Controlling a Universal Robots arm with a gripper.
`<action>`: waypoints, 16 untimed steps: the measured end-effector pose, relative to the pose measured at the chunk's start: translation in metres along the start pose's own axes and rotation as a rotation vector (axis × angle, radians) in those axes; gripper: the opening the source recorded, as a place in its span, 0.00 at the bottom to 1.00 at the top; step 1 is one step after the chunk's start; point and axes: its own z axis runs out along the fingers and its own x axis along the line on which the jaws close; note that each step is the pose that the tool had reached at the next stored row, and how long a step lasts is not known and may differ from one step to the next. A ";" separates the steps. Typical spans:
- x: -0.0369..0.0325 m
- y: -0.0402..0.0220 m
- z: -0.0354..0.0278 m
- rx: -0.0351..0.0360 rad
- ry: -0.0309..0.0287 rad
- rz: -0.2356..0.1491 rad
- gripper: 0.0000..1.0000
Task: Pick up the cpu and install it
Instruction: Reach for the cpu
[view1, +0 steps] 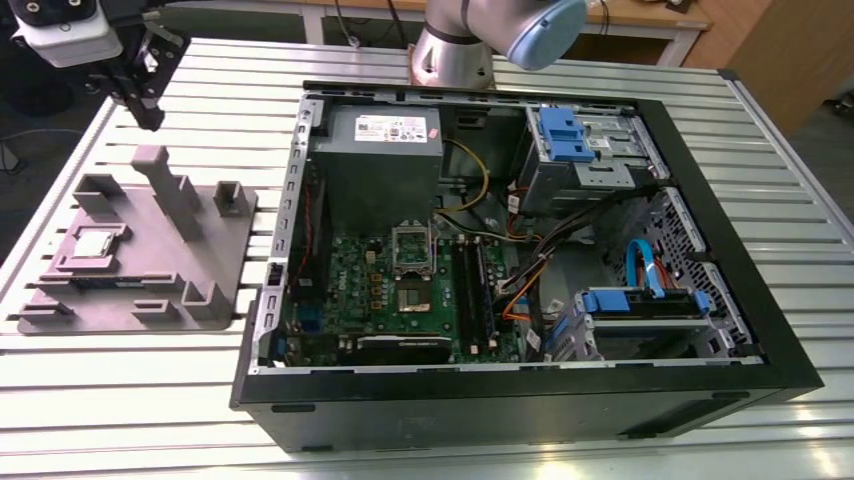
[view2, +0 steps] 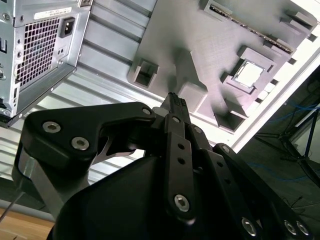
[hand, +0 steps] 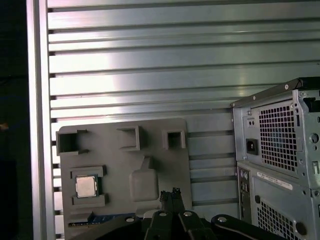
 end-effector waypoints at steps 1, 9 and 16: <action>0.0006 -0.0001 0.0002 0.0000 0.0000 0.000 0.10; 0.0042 -0.0004 0.0014 -0.0004 0.0008 0.000 0.10; 0.0071 -0.0007 0.0021 -0.0004 0.0009 0.000 0.10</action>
